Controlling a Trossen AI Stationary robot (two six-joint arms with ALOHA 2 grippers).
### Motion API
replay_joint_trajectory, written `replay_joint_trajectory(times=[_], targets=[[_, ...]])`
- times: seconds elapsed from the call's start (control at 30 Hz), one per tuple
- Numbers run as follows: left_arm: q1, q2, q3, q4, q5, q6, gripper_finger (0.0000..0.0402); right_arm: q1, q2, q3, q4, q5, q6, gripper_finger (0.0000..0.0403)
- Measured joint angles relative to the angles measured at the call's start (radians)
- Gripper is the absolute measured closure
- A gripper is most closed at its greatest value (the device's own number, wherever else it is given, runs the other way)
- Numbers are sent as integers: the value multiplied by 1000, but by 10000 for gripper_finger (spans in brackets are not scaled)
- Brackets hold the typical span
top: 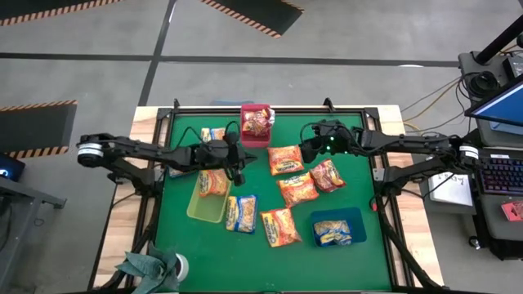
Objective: Sort Maruchan noodles
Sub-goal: Put the orange noodle pack into the yellow bin
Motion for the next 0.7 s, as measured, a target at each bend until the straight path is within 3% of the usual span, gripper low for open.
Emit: replay_joint_trajectory(times=[0.4, 0.7], targets=[[0, 194, 62, 64, 0, -11, 402, -14, 61, 0, 85, 38, -111, 252], [1, 370, 146, 77, 0, -9, 402, -44, 63, 0, 53, -30, 39, 232]])
